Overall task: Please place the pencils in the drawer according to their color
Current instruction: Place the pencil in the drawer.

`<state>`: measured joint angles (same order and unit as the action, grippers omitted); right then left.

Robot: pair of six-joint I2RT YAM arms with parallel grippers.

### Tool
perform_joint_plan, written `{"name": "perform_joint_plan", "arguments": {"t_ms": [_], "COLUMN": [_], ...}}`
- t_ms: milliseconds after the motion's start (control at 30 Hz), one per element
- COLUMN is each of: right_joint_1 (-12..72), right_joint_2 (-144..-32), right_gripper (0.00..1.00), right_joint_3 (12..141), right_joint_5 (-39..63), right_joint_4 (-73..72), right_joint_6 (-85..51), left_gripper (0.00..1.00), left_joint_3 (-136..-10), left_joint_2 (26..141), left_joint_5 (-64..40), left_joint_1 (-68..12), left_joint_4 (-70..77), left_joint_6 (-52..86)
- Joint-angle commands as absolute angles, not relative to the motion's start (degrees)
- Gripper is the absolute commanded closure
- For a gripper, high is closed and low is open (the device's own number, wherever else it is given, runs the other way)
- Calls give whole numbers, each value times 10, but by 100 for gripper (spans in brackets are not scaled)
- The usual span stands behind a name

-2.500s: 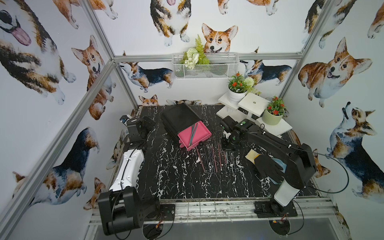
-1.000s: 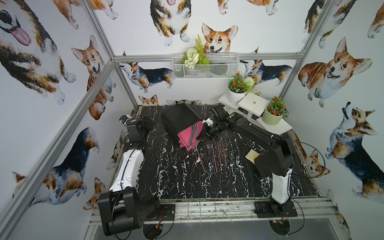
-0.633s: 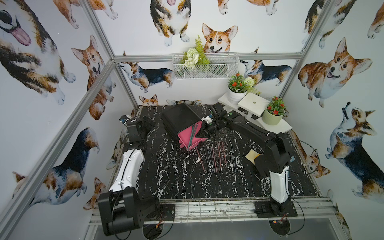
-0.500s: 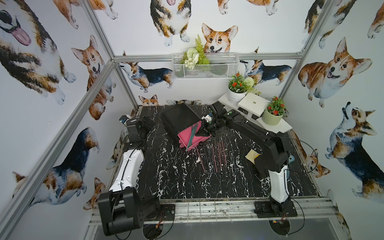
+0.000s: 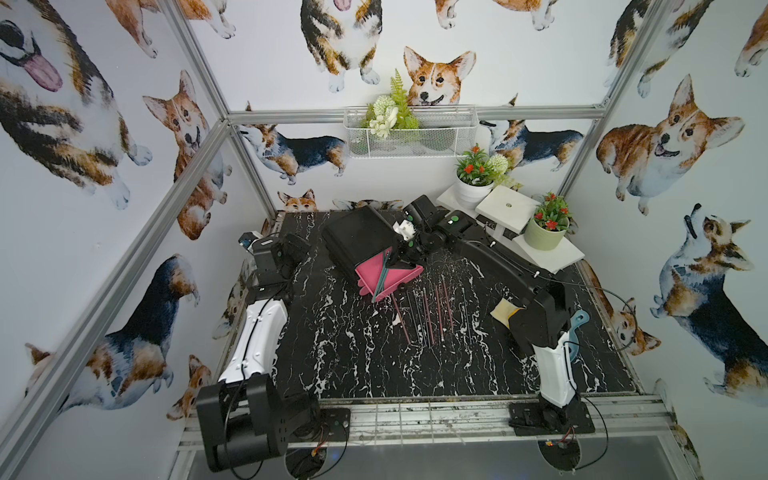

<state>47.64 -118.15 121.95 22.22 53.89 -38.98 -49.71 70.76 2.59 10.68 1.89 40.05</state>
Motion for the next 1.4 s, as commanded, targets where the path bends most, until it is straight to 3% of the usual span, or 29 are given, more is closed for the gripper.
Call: {"name": "perform_joint_plan", "arguments": {"t_ms": [0,200,533,567,600,1367], "right_joint_1": [510,585,643,643,644,650], "right_joint_2": [-1185,-1211,-1262,-1265,-1267,-1346], "right_gripper": [66,33,18,14,0,0], "right_joint_3": [1256,1308,1390,1391,1394,1469], "right_joint_5": [59,-81,-118,-120,-121,-158], "right_joint_4": [656,719,759,760,762,795], "right_joint_6": [-264,-150,-38,-35,-31,-7], "left_gripper": [0,0,0,0,0,0], "left_joint_3": [-496,-495,-495,-495,-495,-495], "left_joint_2": [706,700,697,697,697,705], "left_joint_5": [35,38,38,38,37,24], "left_joint_1": [111,117,119,119,119,123], "left_joint_4": [25,21,21,21,21,33], "left_joint_6": [415,426,427,427,428,435]}}
